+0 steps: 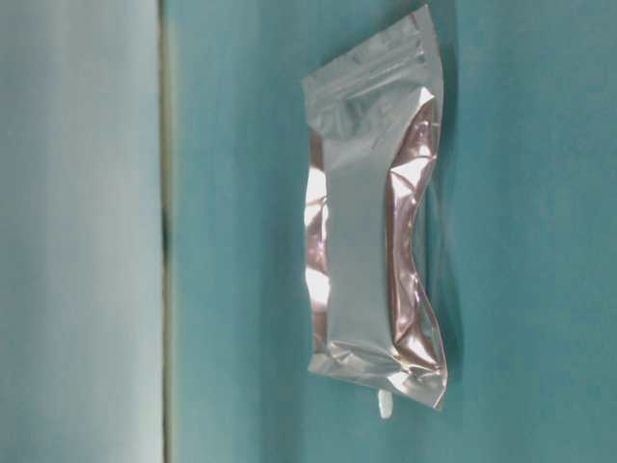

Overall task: Hand over the silver zip bag and make it stand upright.
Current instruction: 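Move the right gripper toward the right edge of the silver zip bag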

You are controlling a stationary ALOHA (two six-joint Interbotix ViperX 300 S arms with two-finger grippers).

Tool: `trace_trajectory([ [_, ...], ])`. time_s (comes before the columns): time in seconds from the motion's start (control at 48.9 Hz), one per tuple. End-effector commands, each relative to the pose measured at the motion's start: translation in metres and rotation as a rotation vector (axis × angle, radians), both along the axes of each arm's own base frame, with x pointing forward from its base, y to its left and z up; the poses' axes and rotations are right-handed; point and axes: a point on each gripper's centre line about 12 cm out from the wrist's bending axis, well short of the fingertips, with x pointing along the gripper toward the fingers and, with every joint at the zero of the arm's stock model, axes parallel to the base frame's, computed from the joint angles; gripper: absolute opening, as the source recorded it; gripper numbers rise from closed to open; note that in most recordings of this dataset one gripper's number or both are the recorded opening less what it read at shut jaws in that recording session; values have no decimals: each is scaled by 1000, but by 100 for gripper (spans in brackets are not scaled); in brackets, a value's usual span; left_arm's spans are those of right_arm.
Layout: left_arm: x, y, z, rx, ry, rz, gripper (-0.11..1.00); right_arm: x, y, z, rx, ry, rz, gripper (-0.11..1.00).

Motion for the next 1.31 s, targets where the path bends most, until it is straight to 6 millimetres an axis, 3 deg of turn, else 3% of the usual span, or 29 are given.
trace_trajectory([
  [0.0,7,-5,13,6,-23,-25,14,2,2,11,32,-27,13,15],
  [0.143,16,-5,17,7,-9,-25,1,11,2,12,229,49,10,2],
  [0.389,33,-6,13,15,40,-25,1,32,2,-12,691,223,-30,-1],
  [0.655,43,-4,7,17,75,-19,1,55,-1,-75,1113,440,-202,-1],
  [0.86,44,-3,6,17,80,-15,1,70,-2,-115,1182,522,-303,5],
  [1.003,44,-3,6,12,78,-15,1,79,-3,-133,1210,558,-353,21],
  [1.208,44,-3,6,11,83,-15,1,85,4,-164,1240,645,-417,79],
  [1.29,44,-3,5,11,89,-15,1,87,5,-174,1239,656,-431,95],
])
